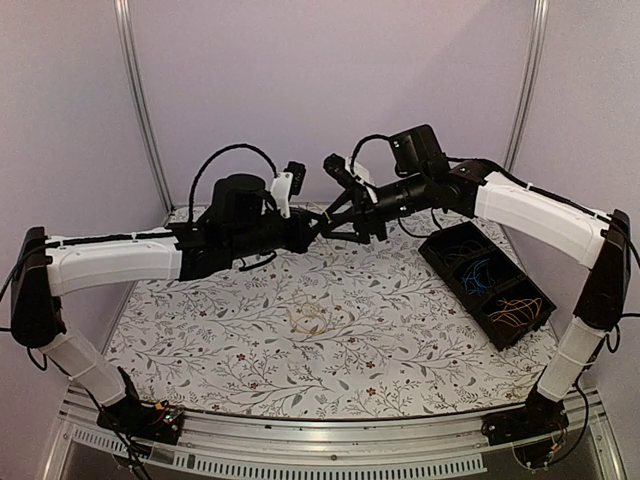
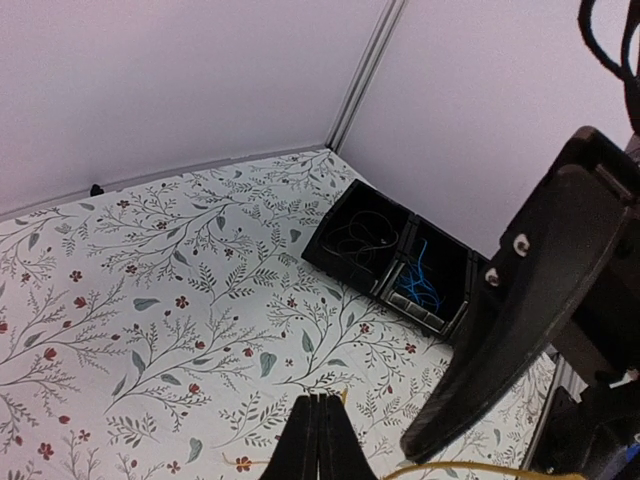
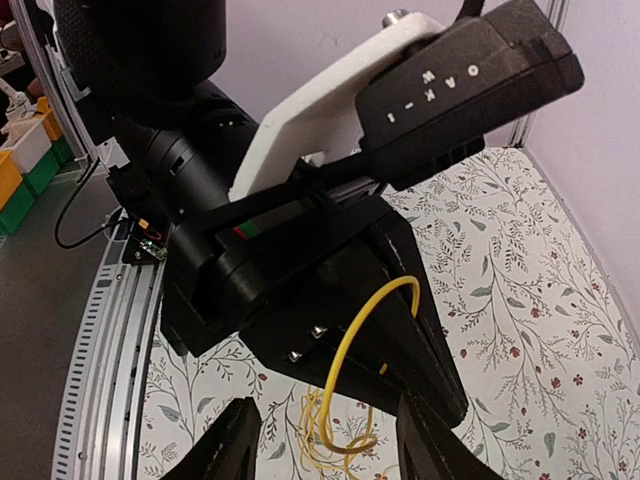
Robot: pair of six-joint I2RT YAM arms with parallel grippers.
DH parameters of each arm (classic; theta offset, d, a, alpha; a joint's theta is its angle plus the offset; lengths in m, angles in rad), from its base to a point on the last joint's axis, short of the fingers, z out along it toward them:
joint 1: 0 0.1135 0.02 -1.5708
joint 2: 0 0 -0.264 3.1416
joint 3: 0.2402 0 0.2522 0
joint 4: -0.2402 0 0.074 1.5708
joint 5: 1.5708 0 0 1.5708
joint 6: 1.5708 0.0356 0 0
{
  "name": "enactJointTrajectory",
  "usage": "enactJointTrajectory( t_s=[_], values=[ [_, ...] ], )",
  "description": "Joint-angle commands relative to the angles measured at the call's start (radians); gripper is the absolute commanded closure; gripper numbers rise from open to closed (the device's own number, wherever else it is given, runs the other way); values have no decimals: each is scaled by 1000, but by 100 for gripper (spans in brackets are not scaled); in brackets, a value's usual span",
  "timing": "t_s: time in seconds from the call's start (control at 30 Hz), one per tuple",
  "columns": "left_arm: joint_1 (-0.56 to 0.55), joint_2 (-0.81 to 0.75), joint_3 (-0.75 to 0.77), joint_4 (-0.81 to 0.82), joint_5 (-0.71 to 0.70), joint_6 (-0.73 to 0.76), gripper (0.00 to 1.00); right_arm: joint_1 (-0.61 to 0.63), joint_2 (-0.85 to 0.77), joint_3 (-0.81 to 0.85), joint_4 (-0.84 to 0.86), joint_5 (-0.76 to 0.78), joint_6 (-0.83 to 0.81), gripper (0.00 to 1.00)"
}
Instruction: Untangle the cables
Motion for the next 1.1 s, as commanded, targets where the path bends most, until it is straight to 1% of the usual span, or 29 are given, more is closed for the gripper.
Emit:
enactJointTrajectory(
  t_s=[0.0, 0.1, 0.17, 0.2, 0.33, 0.43, 0.53, 0.67, 0.73, 0.87, 0.97, 1.07],
  values=[
    [-19, 16, 32, -3, 17, 3, 100, 5, 18, 29, 37, 26, 52, 63],
    [-23, 16, 32, -3, 17, 2, 100, 5, 5, 23, 54, 67, 64, 81],
    [-24, 19, 29, -3, 17, 3, 100, 5, -10, 16, 65, 99, 67, 95],
    [-23, 19, 27, -3, 17, 5, 100, 3, -23, 15, 68, 112, 68, 100],
    [-24, 40, 2, 12, 17, 20, 100, -1, -90, 27, 55, 95, 71, 100],
    [-22, 83, -27, 72, -6, 38, 100, -4, -129, 88, -11, 59, 61, 100],
    [-18, 173, -26, 146, -3, 53, 100, -15, -165, 142, -52, 44, 59, 100],
    [-17, 315, 39, 159, 15, 66, 97, -41, -208, 200, -90, 52, 43, 100],
    [-18, 362, 47, 190, 17, 61, 97, -59, -223, 229, -106, 64, 34, 100],
    [-17, 414, 29, 245, 38, 54, 97, -103, -249, 267, -125, 72, 26, 100],
    [-13, 438, 10, 271, 37, 55, 100, -133, -266, 289, -135, 78, 17, 100],
    [-2, 454, -12, 286, 49, 50, 100, -164, -279, 316, -148, 86, 9, 100]
  ],
)
